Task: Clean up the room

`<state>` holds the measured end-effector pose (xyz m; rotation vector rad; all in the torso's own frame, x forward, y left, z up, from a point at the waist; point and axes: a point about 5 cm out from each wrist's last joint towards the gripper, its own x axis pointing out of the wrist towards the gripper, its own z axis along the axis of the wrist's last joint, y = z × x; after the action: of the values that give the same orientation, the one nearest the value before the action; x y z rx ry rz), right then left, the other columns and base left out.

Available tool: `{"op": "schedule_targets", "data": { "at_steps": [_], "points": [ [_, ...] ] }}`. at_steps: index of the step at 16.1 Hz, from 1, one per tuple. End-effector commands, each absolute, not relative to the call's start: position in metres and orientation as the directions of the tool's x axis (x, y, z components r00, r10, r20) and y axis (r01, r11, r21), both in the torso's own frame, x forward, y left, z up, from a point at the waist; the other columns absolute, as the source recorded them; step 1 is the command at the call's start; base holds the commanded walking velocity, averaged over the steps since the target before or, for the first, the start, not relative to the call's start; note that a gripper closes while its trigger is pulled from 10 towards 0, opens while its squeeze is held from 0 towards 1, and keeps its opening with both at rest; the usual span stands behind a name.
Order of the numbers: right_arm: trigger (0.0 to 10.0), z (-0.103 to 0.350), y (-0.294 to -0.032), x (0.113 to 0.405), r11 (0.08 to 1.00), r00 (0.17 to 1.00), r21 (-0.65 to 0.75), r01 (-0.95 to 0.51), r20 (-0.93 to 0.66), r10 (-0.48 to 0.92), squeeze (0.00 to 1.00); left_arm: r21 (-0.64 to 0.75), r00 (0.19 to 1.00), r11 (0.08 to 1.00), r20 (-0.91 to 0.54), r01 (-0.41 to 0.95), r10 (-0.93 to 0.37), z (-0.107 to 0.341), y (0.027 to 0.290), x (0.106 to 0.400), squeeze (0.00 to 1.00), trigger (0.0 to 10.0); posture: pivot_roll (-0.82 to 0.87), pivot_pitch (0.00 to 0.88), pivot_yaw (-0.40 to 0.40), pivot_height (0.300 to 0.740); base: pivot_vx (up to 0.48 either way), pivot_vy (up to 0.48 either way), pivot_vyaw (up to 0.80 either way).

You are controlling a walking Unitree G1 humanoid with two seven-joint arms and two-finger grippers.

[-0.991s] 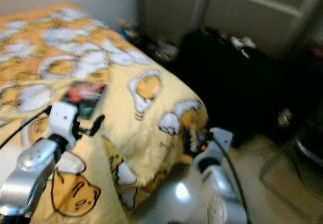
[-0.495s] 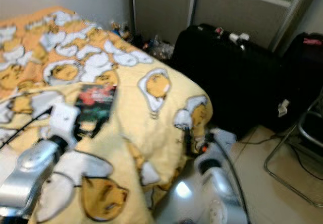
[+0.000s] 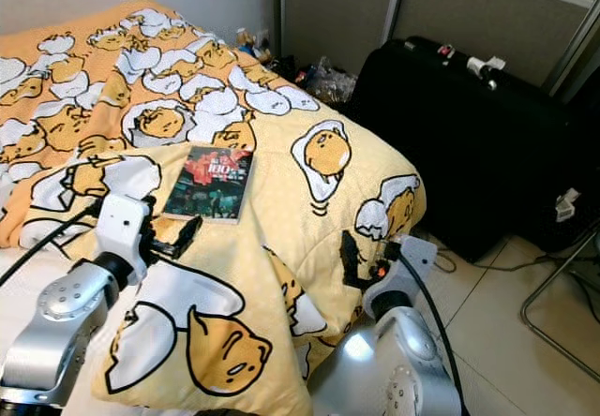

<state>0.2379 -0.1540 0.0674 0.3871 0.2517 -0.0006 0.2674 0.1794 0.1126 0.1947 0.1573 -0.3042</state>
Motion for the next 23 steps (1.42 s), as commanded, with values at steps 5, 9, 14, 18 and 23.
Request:
{"op": "schedule_targets", "data": {
  "at_steps": [5,9,14,18,23],
  "points": [
    [10.0,0.070,-0.158,0.243,0.934,0.970,0.354,0.049,-0.240,0.040,0.00,0.200,0.946,0.932,-0.189,0.301,-0.265,0.112,0.180,0.282,0.42,10.0,-0.07,0.000,0.014,0.740,0.000,0.000,-0.32],
    [10.0,0.075,-0.163,0.242,0.942,0.973,0.334,0.043,-0.228,0.036,0.00,0.216,0.956,0.948,-0.227,0.233,-0.183,0.109,0.195,0.298,0.00,10.0,-0.08,0.000,0.010,0.740,0.000,0.000,0.00],
    [10.0,0.089,-0.161,0.241,0.962,0.970,0.263,-0.075,-0.204,0.131,0.00,0.105,0.957,0.976,-0.241,0.193,-0.163,0.118,0.209,0.334,1.00,10.0,-0.14,0.000,0.020,0.740,0.000,0.000,0.00],
    [10.0,0.126,-0.143,0.238,0.888,0.898,0.244,-0.389,-0.113,0.425,0.00,0.054,0.928,0.985,-0.347,0.161,-0.133,0.112,0.219,0.361,1.00,10.0,-0.22,0.000,0.057,0.740,0.000,0.000,0.00],
    [10.0,0.153,-0.133,0.218,0.629,0.605,0.237,-0.741,-0.170,0.777,0.00,0.054,0.901,0.995,-0.431,0.083,-0.052,0.105,0.229,0.369,0.03,10.0,-0.28,0.000,0.038,0.740,0.000,0.000,0.00]
  ]
}}
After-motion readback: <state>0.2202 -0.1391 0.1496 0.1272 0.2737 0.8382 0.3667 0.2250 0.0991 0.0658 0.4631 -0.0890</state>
